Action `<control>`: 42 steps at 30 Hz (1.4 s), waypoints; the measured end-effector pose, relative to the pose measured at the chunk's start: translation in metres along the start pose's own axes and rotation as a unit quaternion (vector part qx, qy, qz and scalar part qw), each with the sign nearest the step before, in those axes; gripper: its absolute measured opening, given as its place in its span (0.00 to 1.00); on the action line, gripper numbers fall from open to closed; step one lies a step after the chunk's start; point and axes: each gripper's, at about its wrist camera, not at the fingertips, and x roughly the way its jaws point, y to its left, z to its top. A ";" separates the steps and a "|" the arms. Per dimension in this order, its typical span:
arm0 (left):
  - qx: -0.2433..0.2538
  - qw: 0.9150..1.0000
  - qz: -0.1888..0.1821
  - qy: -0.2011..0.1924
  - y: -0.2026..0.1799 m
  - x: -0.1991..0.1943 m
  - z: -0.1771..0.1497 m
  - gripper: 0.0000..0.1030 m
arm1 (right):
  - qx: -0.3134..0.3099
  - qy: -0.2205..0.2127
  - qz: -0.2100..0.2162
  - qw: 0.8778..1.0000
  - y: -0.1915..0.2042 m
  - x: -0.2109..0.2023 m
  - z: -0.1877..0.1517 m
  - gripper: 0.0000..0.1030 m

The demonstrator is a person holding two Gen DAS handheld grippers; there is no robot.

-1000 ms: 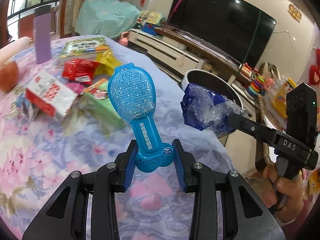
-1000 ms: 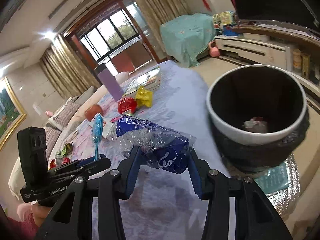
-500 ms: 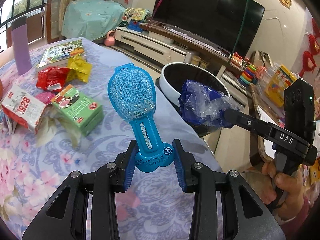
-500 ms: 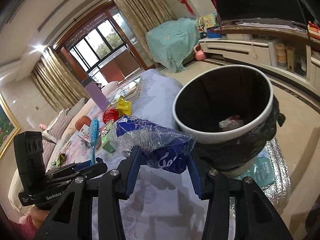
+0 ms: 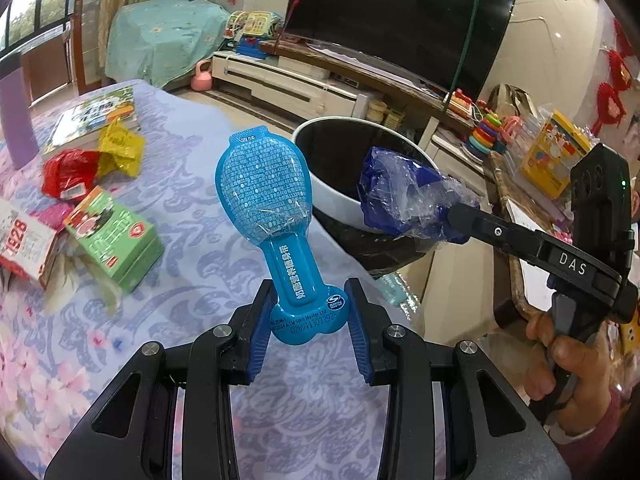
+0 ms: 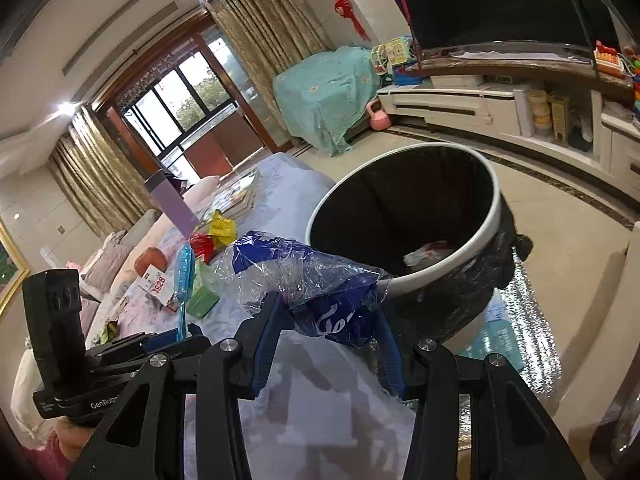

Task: Collect trash
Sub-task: 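Carry the blue toy and blue bag over the bin with both tools, then open both tools to drop the toy and bag into the bin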

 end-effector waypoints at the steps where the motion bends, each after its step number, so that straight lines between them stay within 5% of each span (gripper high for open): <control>1: 0.004 1.000 -0.002 0.001 -0.003 0.002 0.002 0.33 | 0.000 -0.001 -0.003 1.000 -0.001 -0.001 0.001 0.45; 25: 0.079 0.996 -0.018 0.034 -0.045 0.061 0.057 0.33 | -0.005 -0.006 -0.072 0.997 -0.037 0.012 0.047 0.45; 42: 0.082 0.995 -0.027 0.051 -0.049 0.087 0.084 0.33 | -0.011 0.010 -0.083 0.996 -0.047 0.032 0.067 0.48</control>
